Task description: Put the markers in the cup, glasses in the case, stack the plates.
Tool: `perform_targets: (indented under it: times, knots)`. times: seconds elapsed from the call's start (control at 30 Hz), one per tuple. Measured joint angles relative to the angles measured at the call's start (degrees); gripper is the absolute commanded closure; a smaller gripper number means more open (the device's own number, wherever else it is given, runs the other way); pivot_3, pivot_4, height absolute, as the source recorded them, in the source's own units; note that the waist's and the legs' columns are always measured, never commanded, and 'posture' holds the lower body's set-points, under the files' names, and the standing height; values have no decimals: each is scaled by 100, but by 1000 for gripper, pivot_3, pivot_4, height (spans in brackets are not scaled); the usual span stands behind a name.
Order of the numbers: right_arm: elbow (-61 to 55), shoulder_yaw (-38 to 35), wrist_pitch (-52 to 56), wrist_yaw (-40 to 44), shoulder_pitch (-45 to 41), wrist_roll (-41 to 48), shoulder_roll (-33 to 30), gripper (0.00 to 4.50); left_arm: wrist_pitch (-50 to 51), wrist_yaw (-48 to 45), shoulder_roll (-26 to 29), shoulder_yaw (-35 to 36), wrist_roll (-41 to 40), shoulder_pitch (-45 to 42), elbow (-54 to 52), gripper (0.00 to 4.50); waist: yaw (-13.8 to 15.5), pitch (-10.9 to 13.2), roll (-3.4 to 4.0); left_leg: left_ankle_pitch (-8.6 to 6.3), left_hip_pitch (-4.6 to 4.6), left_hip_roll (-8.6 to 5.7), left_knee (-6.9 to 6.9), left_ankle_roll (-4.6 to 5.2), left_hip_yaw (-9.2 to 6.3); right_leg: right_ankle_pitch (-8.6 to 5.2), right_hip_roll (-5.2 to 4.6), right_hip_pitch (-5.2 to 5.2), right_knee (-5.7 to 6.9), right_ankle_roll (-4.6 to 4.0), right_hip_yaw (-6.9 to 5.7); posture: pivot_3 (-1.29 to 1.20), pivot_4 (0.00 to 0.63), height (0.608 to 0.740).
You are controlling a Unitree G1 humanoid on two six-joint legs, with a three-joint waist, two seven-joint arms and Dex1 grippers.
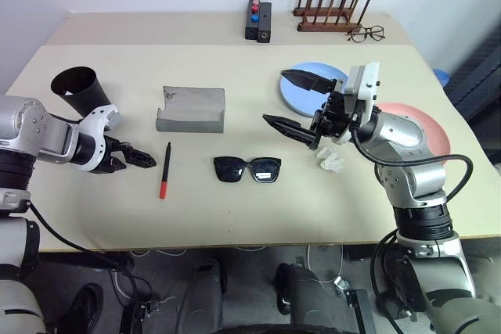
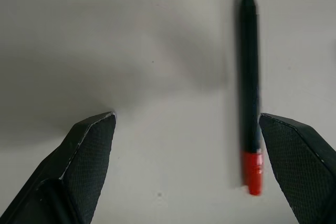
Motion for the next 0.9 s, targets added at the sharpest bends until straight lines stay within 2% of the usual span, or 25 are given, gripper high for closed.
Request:
perform_targets:
  times: [0.33, 0.53, 0.67, 0.77, 0.9]
  knots:
    - [3, 1, -4, 15, -1, -2, 2, 0, -88, -419, -53, -57, 493, -140, -208, 9, 2, 1, -1, 1, -3, 0, 2, 1, -1, 0, 0, 1, -2, 0, 0, 0, 150, 740]
    - [55, 1, -45, 16, -10, -7, 9, 0, 173, -460, -159, 82, 220, -619, -88, 9, 11, 2, -4, 1, -5, 0, 8, 2, -2, 0, 0, 3, -1, 1, 0, 0, 150, 740]
    - [148, -2, -112, 17, -5, -20, 11, 0, 136, -463, -241, 43, 251, -794, -716, 9, 3, 3, -4, 1, -4, 0, 8, 2, -2, 0, 0, 3, 2, 2, 0, 0, 150, 740]
    - [152, 0, -130, 12, -6, -21, 20, 0, 173, -39, -451, 76, 143, -991, -682, 9, 2, 2, -4, 2, -2, 0, 10, 3, -3, 1, 0, 3, 9, 5, 1, 0, 150, 740]
    - [152, -2, -139, 0, -1, -21, 18, 0, 173, 620, -483, 63, -452, -970, -561, 9, -33, 3, -4, 2, -1, 0, 12, 4, -6, 9, 0, 2, 20, 27, 1, 0, 150, 740]
